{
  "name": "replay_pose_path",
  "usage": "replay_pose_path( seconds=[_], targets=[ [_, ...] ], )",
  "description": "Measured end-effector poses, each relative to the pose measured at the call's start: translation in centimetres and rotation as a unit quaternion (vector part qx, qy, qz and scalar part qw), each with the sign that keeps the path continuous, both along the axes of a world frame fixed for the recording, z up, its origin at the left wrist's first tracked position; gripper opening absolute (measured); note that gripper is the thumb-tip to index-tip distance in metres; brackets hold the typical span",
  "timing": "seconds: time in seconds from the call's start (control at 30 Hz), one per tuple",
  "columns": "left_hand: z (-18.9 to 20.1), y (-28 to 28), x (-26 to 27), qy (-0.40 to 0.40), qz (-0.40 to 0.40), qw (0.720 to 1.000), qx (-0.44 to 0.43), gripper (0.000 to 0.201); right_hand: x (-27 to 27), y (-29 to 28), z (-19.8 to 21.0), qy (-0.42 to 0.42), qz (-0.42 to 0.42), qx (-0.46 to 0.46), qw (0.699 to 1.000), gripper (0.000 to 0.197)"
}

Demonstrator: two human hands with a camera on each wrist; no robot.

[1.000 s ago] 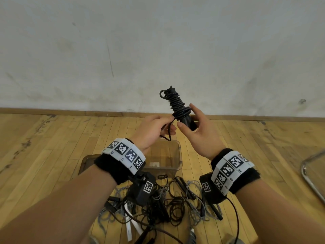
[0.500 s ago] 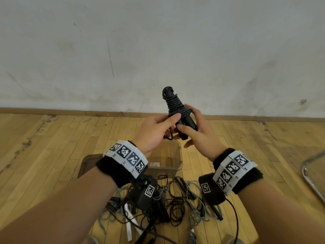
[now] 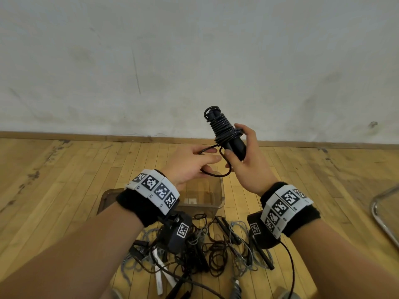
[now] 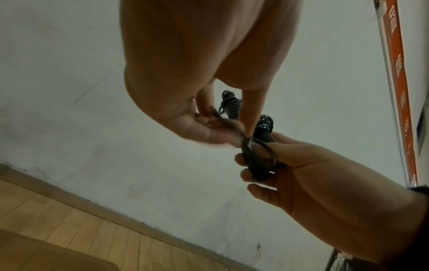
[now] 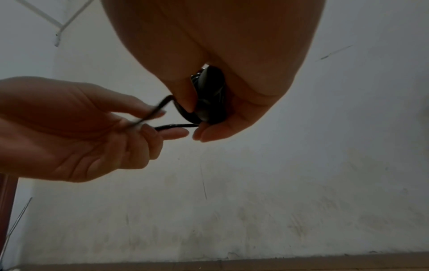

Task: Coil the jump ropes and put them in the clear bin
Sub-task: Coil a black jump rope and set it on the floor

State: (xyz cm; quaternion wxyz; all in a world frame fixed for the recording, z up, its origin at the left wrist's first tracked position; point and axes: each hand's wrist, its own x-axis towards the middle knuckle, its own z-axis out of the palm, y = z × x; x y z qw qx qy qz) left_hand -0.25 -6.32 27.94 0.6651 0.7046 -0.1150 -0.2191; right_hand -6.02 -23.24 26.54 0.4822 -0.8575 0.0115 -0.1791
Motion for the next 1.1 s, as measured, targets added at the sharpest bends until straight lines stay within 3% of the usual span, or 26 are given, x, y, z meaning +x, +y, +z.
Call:
replay_pose_path(
  seconds=[0.13, 0.3, 0.4, 0.53, 0.67, 0.77, 0.87, 0.97, 1.03, 1.1],
  targets=[
    [-0.2, 0.1, 0.1, -0.069, 0.051, 0.995, 0.044, 0.02, 0.1, -0.3, -0.2, 0.006, -0.033, 0.013, 0.999, 0.06],
    [-0.7, -0.5, -0.4, -0.058, 0.003, 0.997, 0.045, 0.064, 0.3, -0.3, -0.4, 0.01, -0.046, 0.043, 0.998, 0.066],
    [-0.6, -0.8, -0.8, -0.082, -0.039, 0.995, 0.051, 0.07, 0.4, -0.1, -0.5, -0.002, -0.051, 0.039, 0.998, 0.067],
    [-0.1, -0.7, -1.2, -0.07, -0.089, 0.993, 0.038, 0.064, 0.3, -0.1, -0.3, -0.011, -0.012, 0.056, 0.998, 0.064],
    [0.2, -0.7, -1.7, -0.045, -0.088, 0.995, 0.006, 0.035, 0.1, 0.2, -0.5, 0.014, 0.026, 0.092, 0.995, 0.045],
    [0.1, -0.7, -1.2, -0.03, -0.045, 0.999, 0.005, 0.036, -0.2, 0.6, -0.3, 0.006, 0.028, 0.071, 0.997, 0.04],
    [0.5, -0.5, -1.2, -0.011, -0.082, 0.996, -0.018, 0.027, 0.0, 0.5, -0.3, 0.005, 0.041, 0.062, 0.997, 0.039],
    [0.3, -0.6, -1.7, -0.029, -0.128, 0.991, -0.009, 0.042, 0.2, 0.2, -0.4, 0.011, 0.039, 0.055, 0.998, 0.039],
    [-0.1, -0.8, -1.7, -0.051, -0.119, 0.991, 0.017, 0.046, 0.3, 0.2, -0.4, 0.017, 0.037, 0.062, 0.997, 0.042],
    [-0.2, -0.8, -1.4, -0.056, -0.09, 0.994, 0.011, 0.036, 0.4, 0.2, -0.5, 0.018, 0.032, 0.072, 0.997, 0.047]
  ],
)
